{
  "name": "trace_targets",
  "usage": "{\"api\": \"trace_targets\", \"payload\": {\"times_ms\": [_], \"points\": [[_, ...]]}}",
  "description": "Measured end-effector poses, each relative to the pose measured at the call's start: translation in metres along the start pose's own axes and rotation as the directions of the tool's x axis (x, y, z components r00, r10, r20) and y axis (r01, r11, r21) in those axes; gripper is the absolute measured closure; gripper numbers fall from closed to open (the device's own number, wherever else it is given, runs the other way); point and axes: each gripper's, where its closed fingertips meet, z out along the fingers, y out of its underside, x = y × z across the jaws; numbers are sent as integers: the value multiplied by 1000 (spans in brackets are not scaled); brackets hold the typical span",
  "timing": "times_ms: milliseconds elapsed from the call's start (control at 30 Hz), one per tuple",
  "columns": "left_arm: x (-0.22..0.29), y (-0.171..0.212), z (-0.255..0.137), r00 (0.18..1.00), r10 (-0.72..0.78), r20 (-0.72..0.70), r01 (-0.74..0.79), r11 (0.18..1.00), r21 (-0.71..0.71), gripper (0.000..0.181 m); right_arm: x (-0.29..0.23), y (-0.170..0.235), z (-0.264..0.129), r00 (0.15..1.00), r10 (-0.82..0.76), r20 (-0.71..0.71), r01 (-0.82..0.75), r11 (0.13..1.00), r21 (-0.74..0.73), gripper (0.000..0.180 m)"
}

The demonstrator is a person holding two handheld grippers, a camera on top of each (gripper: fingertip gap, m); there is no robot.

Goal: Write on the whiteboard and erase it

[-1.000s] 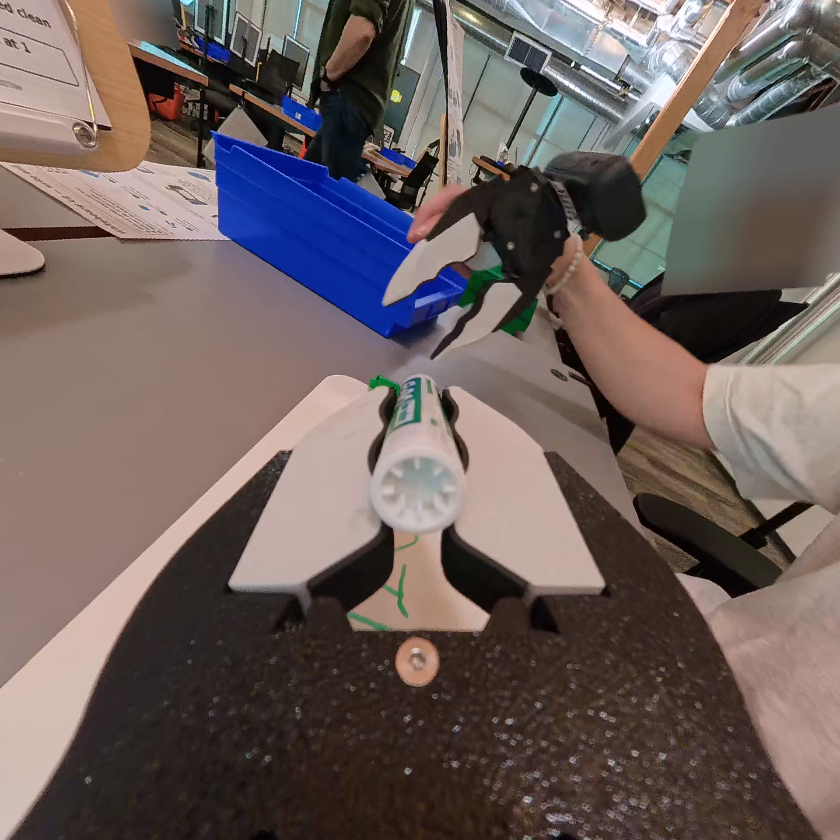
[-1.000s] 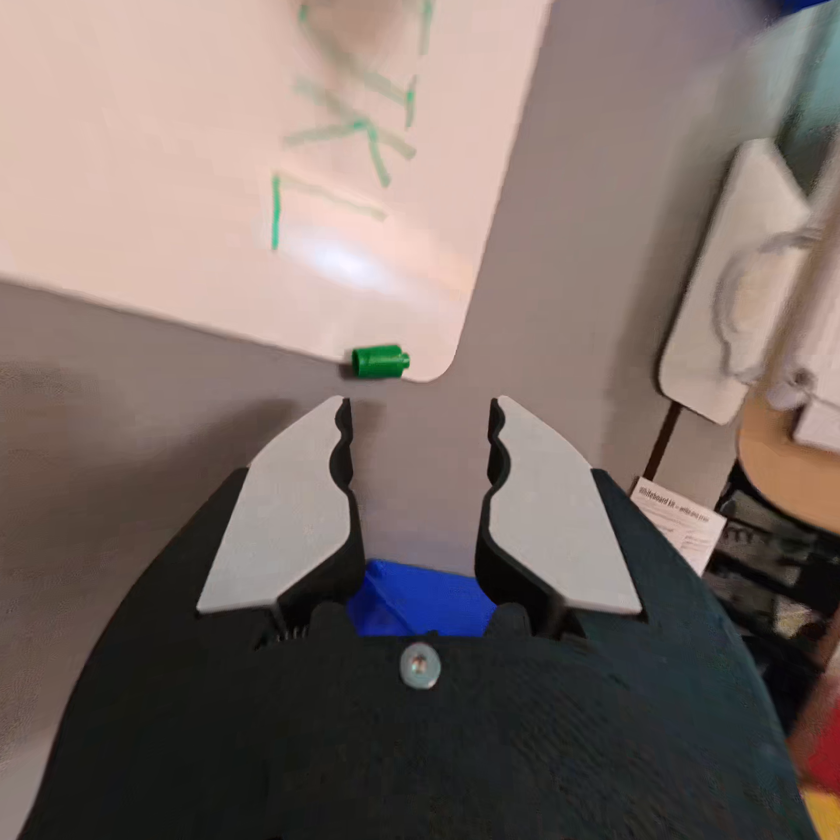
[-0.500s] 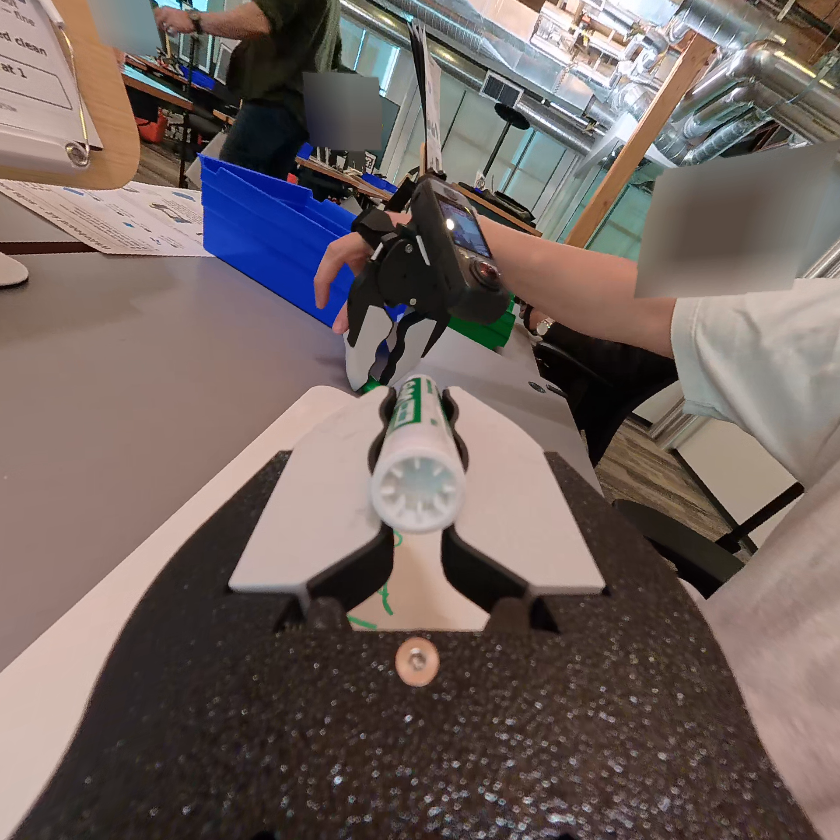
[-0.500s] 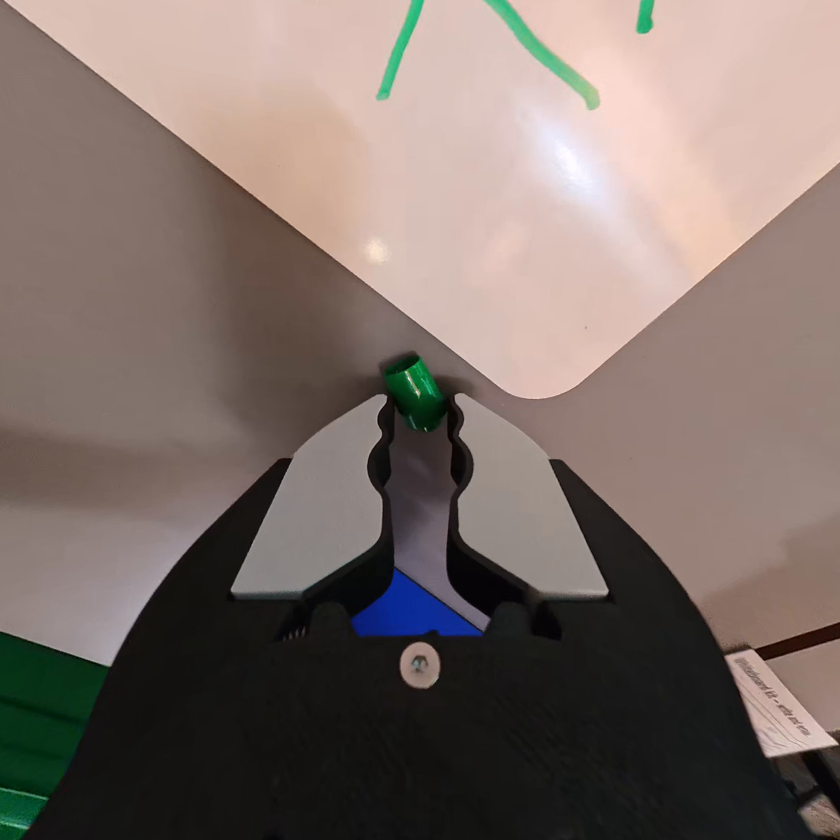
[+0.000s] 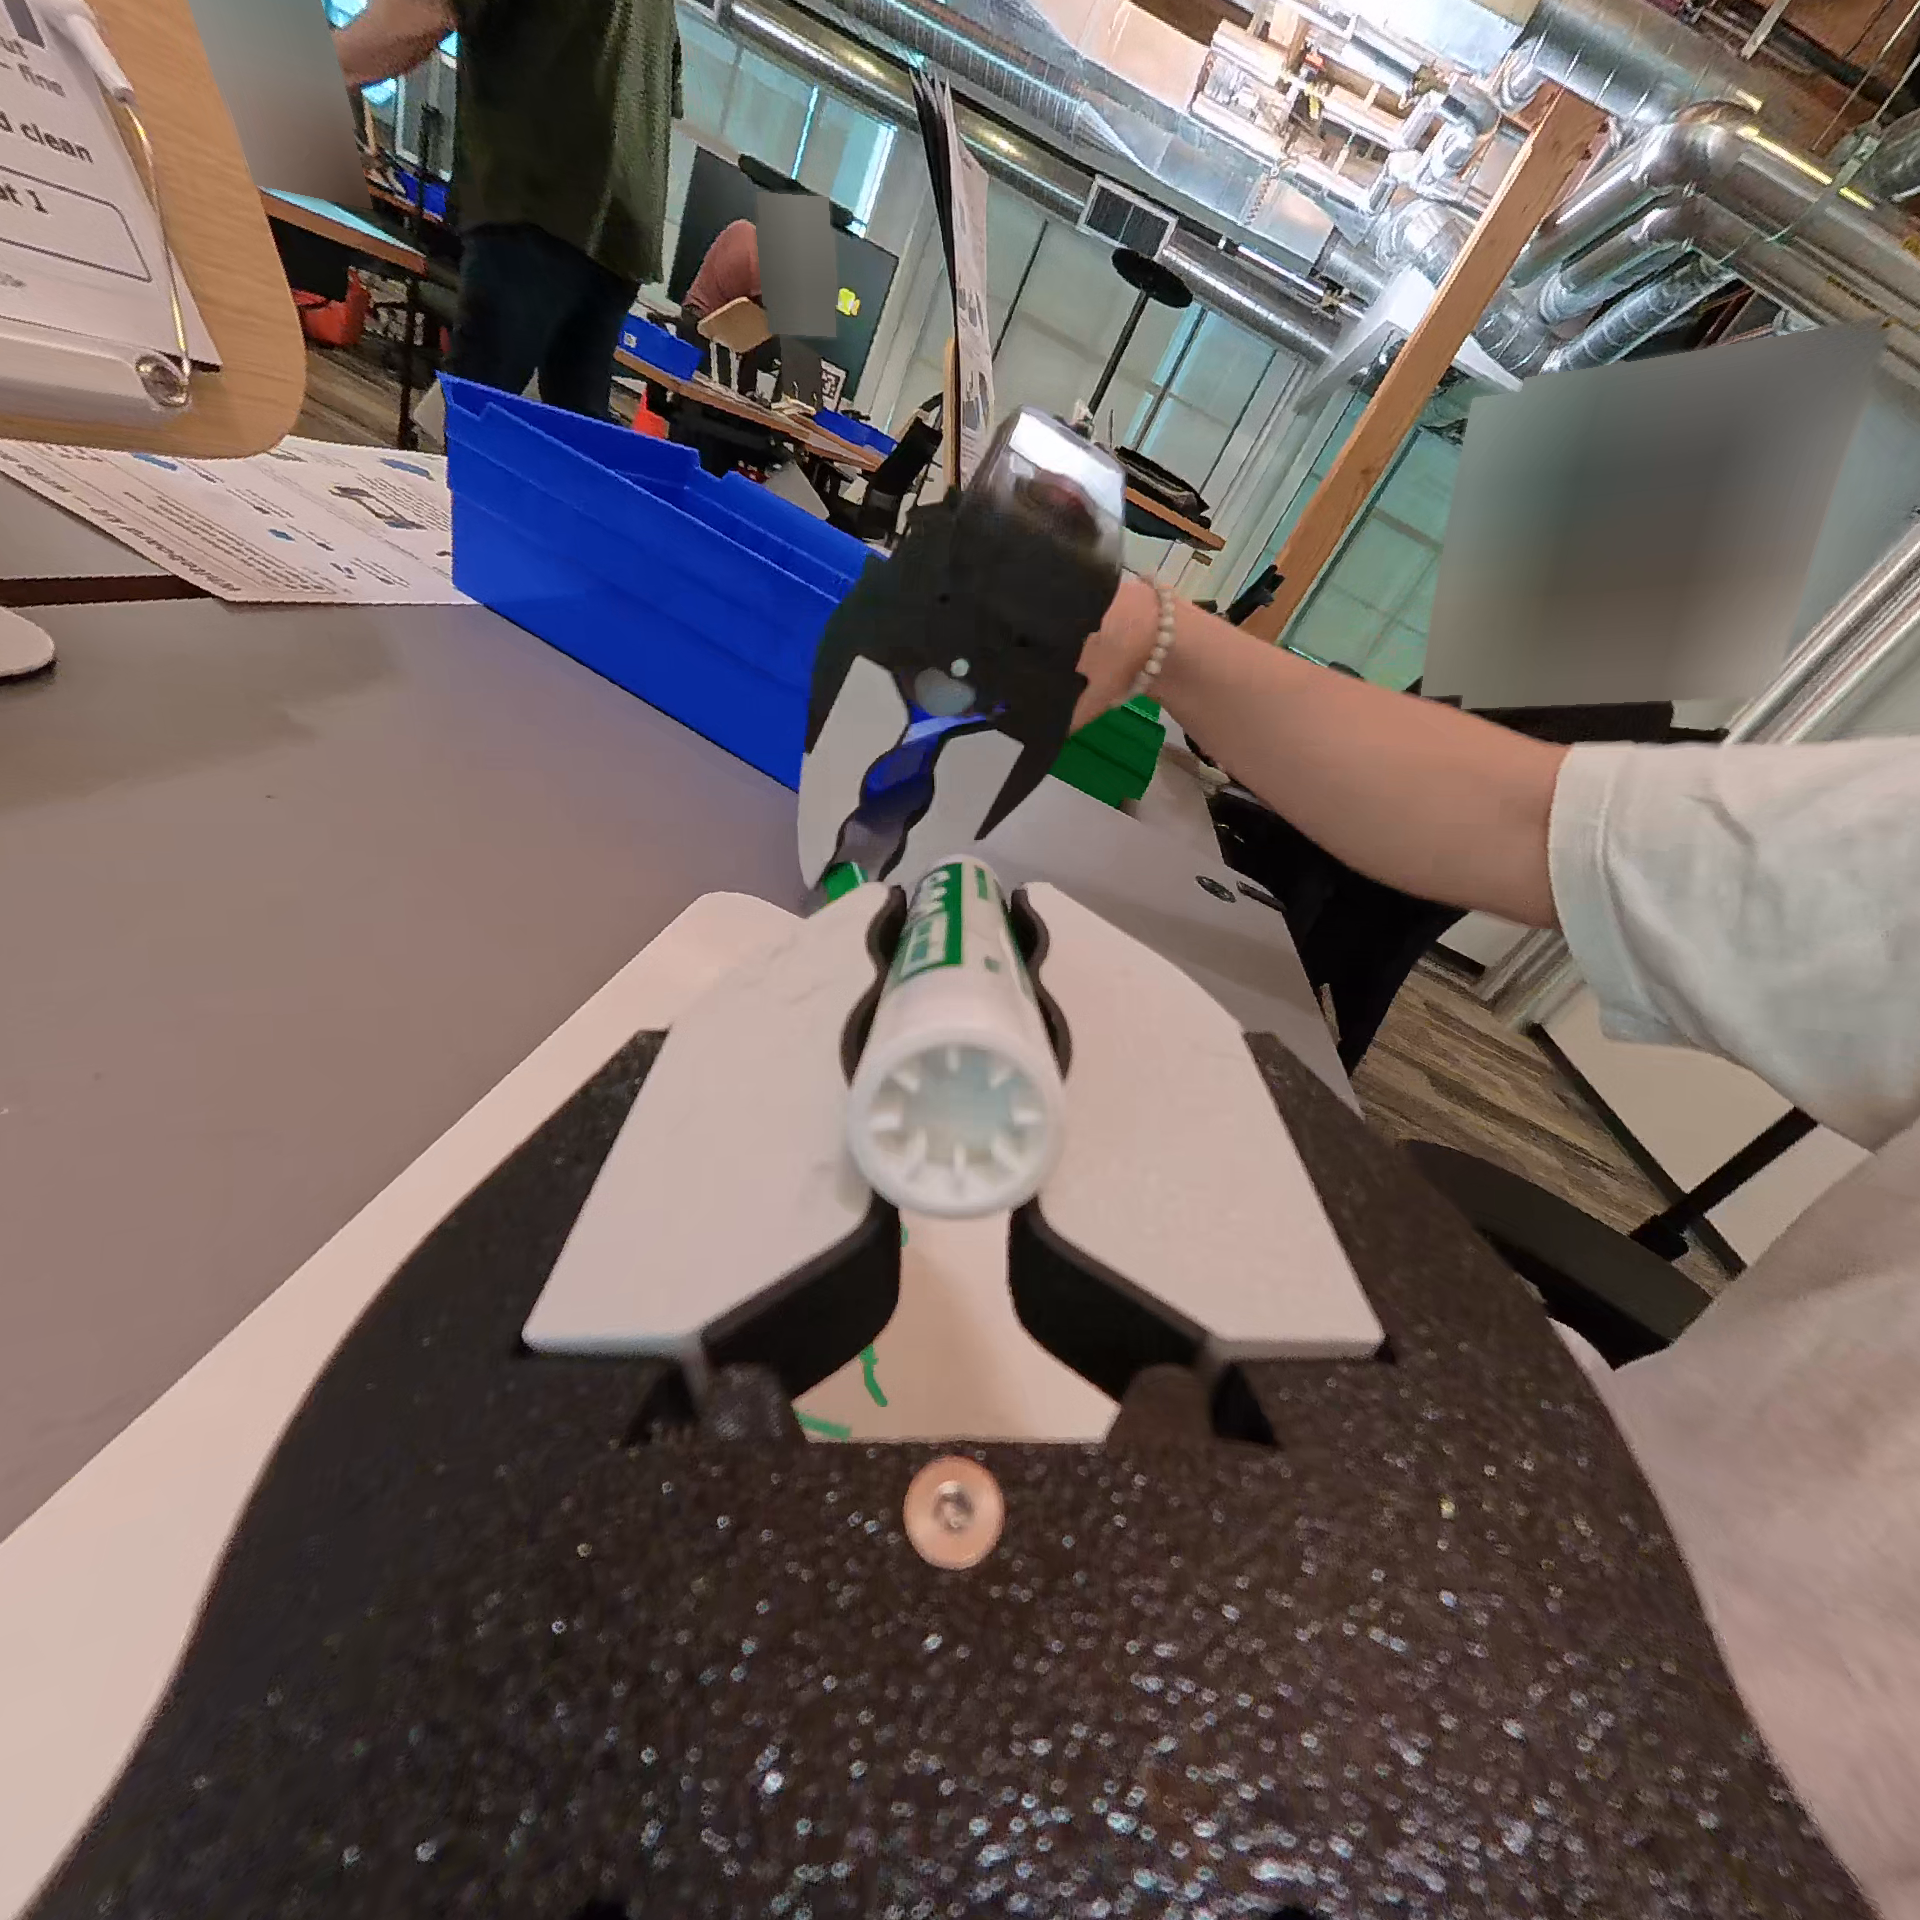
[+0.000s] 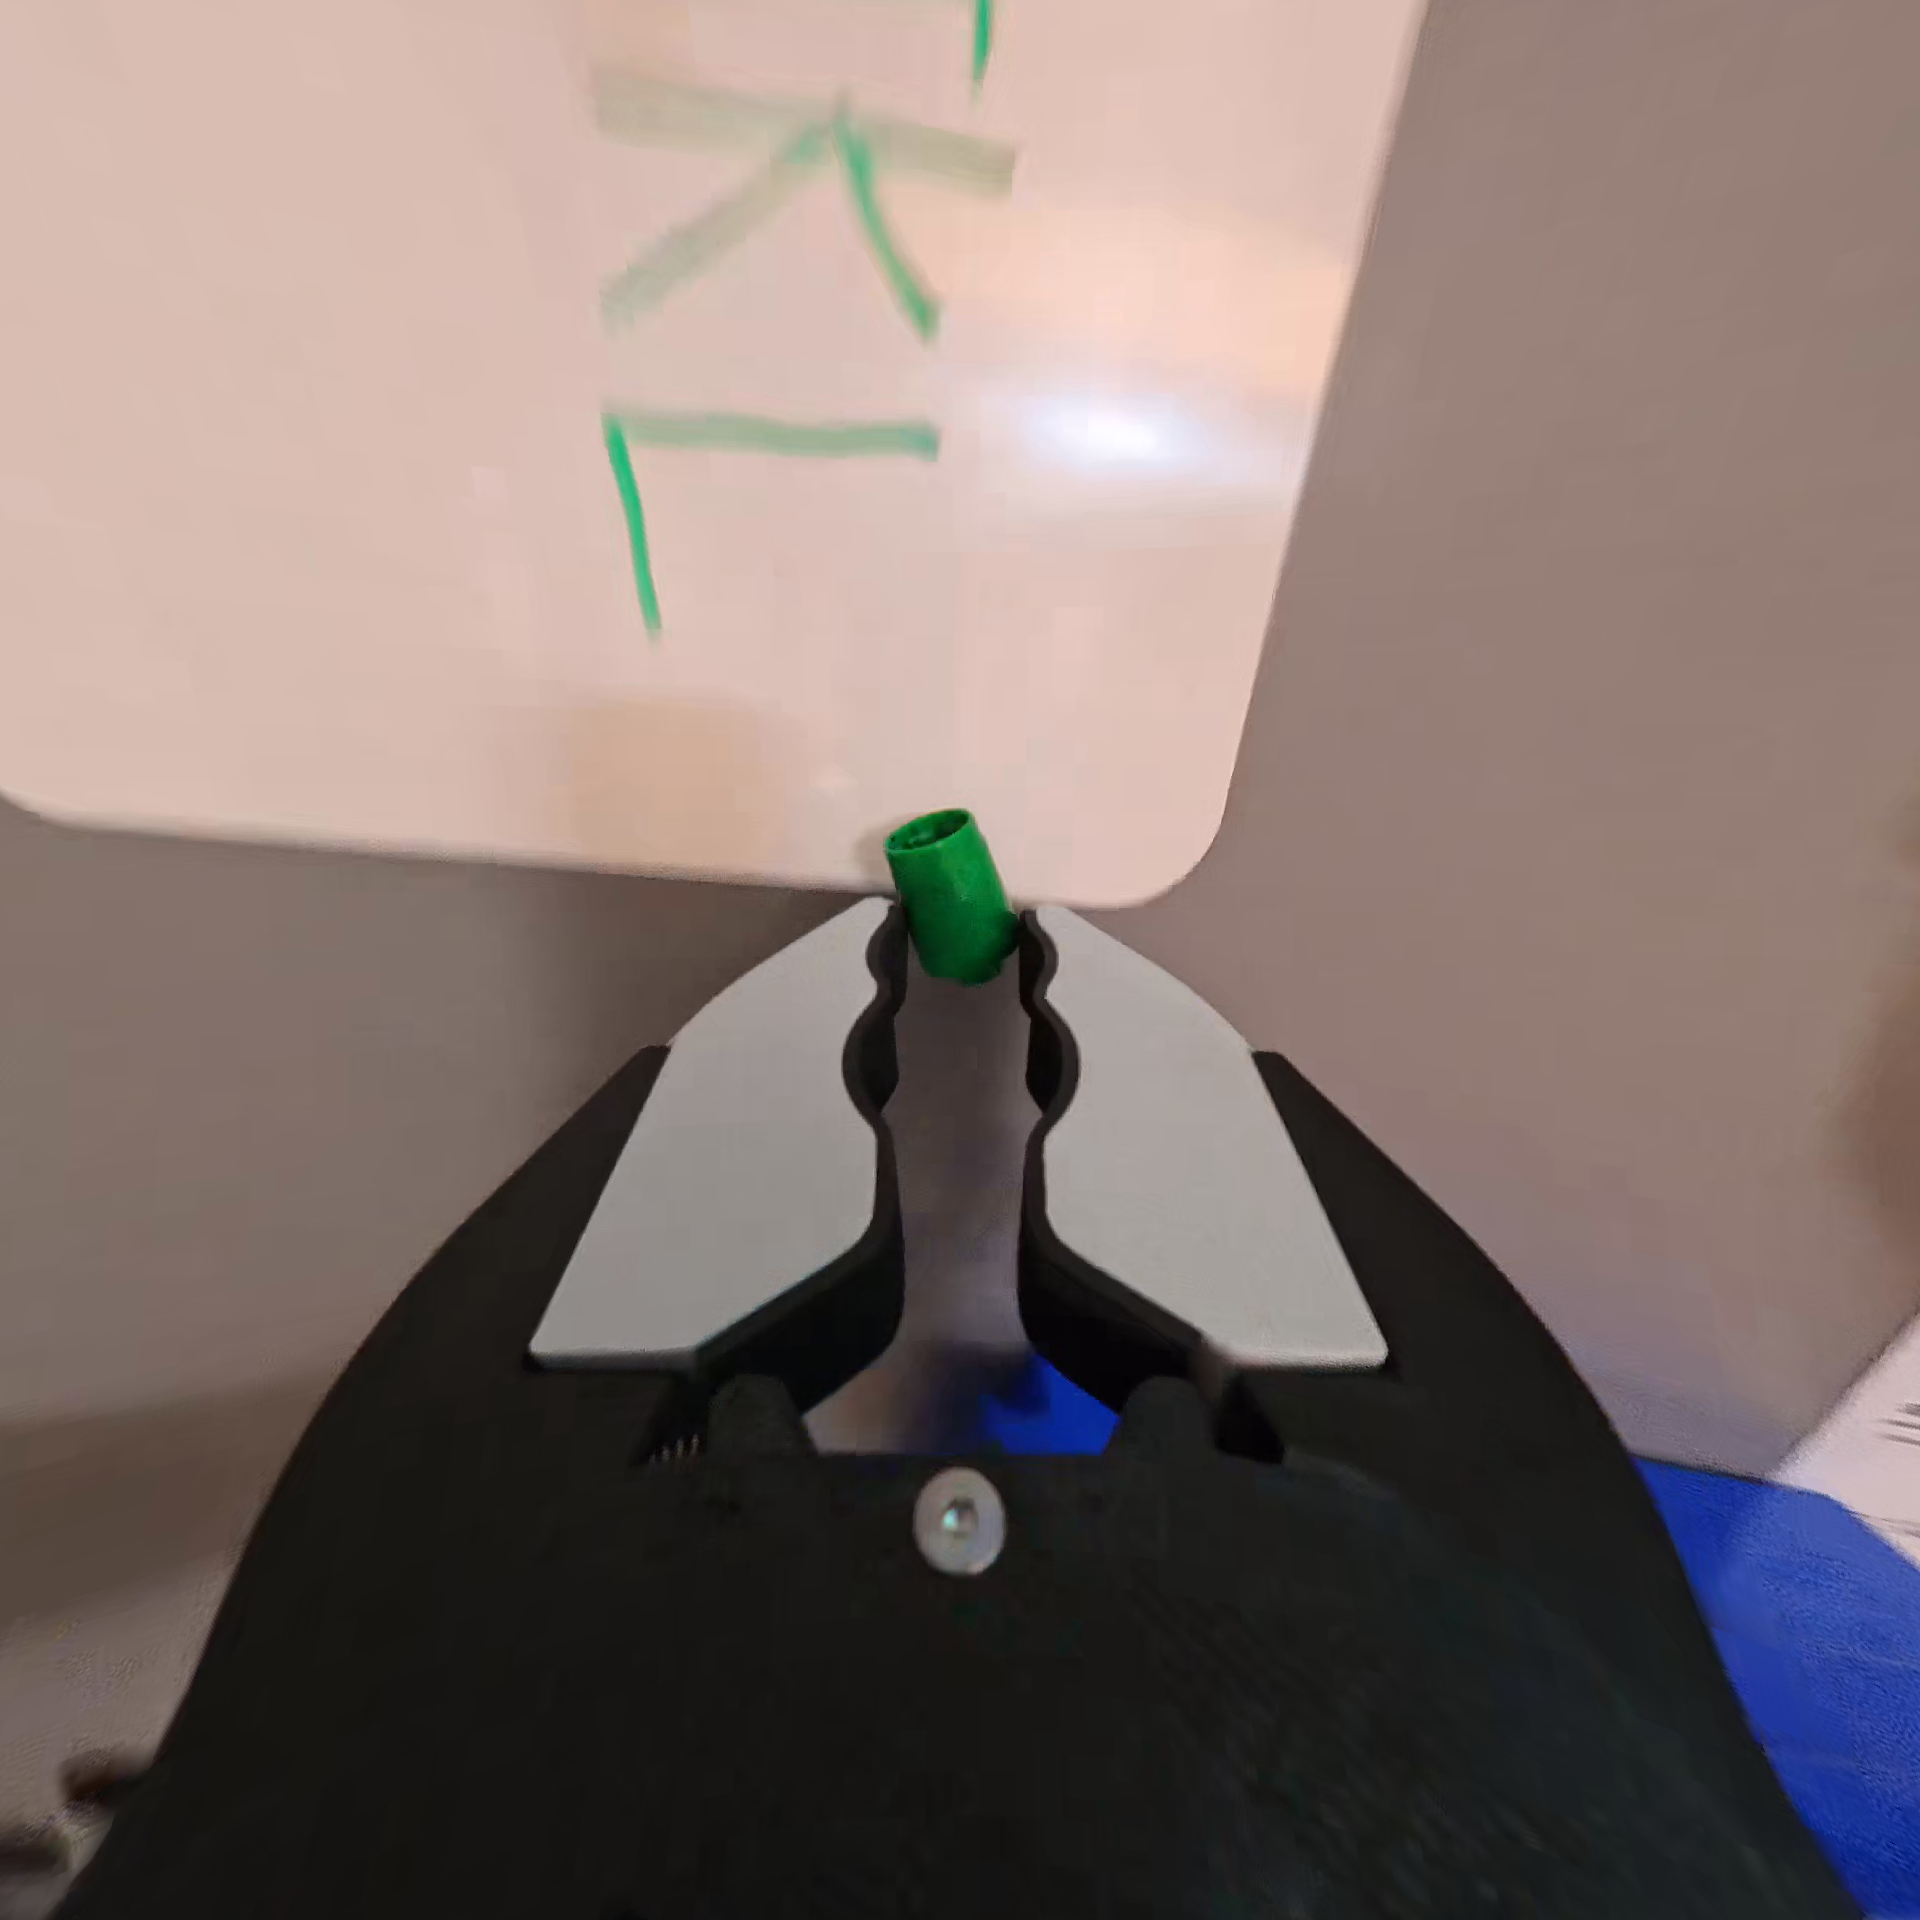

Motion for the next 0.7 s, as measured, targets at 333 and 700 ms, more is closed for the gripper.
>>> {"api": "trace_targets", "payload": {"times_ms": [333, 700], "points": [[-11, 4, 8, 975, 164, 148, -156, 985, -67, 162, 22, -84, -19, 891, 285, -354, -57, 843, 534, 159], [-11, 16, 23, 966, 193, 173, -172, 977, -129, 162, 14, -95, -21, 841, 272, -468, 34, 837, 547, 160]]}}
